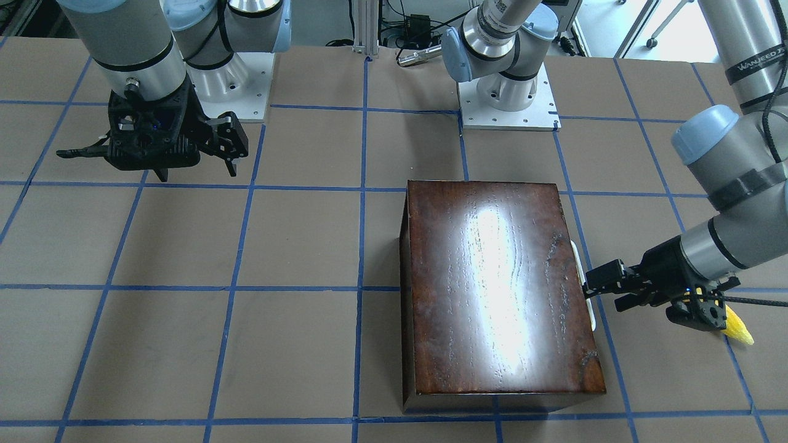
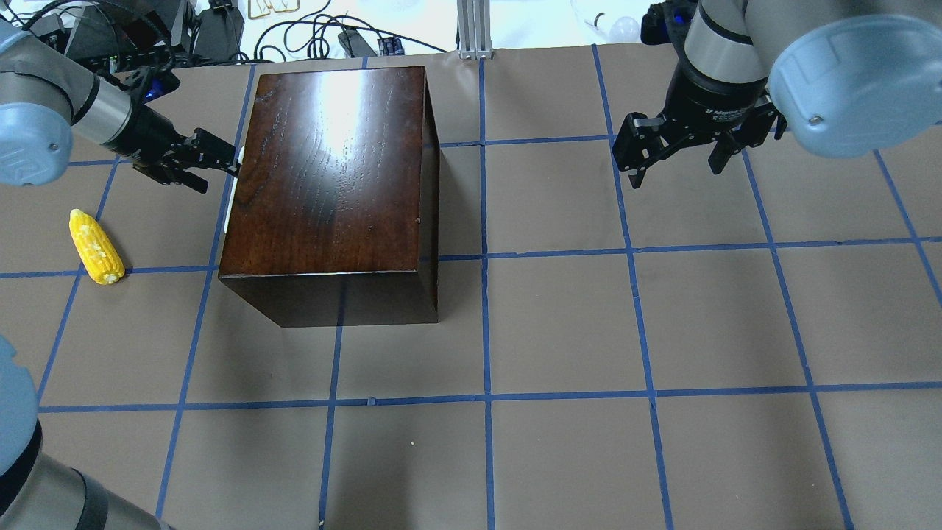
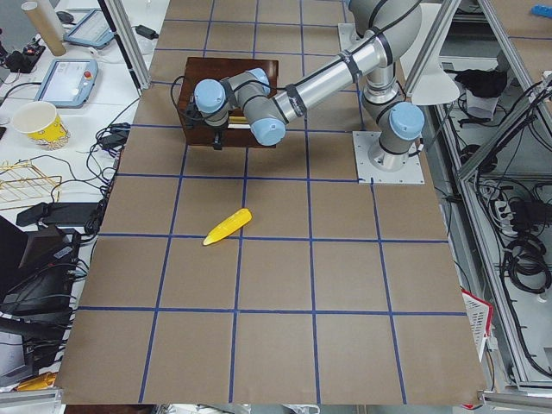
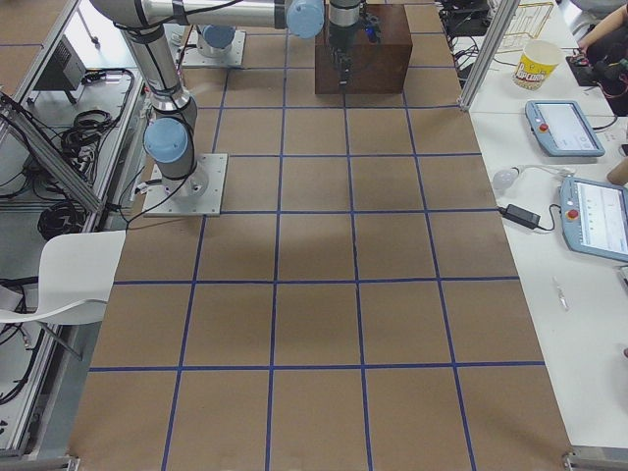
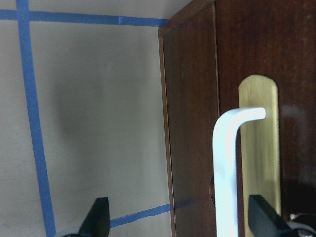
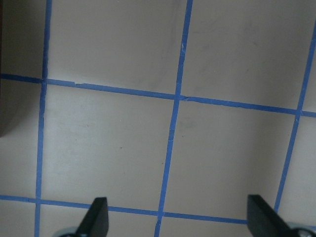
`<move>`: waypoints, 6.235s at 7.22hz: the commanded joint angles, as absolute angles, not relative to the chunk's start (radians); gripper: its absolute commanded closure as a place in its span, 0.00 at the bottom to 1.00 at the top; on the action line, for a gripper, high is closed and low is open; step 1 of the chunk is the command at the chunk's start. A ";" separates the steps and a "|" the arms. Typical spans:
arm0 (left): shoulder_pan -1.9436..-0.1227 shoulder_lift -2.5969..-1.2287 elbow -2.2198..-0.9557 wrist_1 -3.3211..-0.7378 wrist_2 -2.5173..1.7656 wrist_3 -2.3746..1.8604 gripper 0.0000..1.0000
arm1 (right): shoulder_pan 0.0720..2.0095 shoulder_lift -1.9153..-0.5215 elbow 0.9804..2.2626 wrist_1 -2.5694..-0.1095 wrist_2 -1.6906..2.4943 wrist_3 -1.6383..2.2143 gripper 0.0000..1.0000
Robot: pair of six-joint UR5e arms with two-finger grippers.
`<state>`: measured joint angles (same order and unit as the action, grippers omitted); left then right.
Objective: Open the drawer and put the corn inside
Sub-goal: 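Move the left gripper down to the white drawer handle, then close the left gripper on the white drawer handle, then pull the drawer outward from the cabinet with the left gripper, then release the handle and move the left gripper over the yellow corn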
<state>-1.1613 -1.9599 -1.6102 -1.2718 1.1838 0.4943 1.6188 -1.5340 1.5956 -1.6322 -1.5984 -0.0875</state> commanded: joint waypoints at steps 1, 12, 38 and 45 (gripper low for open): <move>-1.161 -1.967 -1.611 -1.273 1.184 0.495 0.00 | 1.618 -1.534 1.595 -1.632 -1.598 -0.087 0.00; -1.150 -1.976 -1.594 -1.273 1.249 0.523 0.00 | 1.621 -1.534 1.595 -1.632 -1.598 -0.087 0.00; -1.005 -2.006 -1.517 -1.289 1.301 0.736 0.00 | 1.618 -1.534 1.595 -1.632 -1.598 -0.087 0.00; -1.000 -1.970 -1.503 -1.296 1.335 0.727 0.00 | 1.621 -1.534 1.595 -1.632 -1.598 -0.087 0.00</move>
<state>-1.0024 -1.9880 -1.5038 -1.2923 1.3306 0.7324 1.6203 -1.5340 1.5953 -1.6321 -1.5984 -0.0875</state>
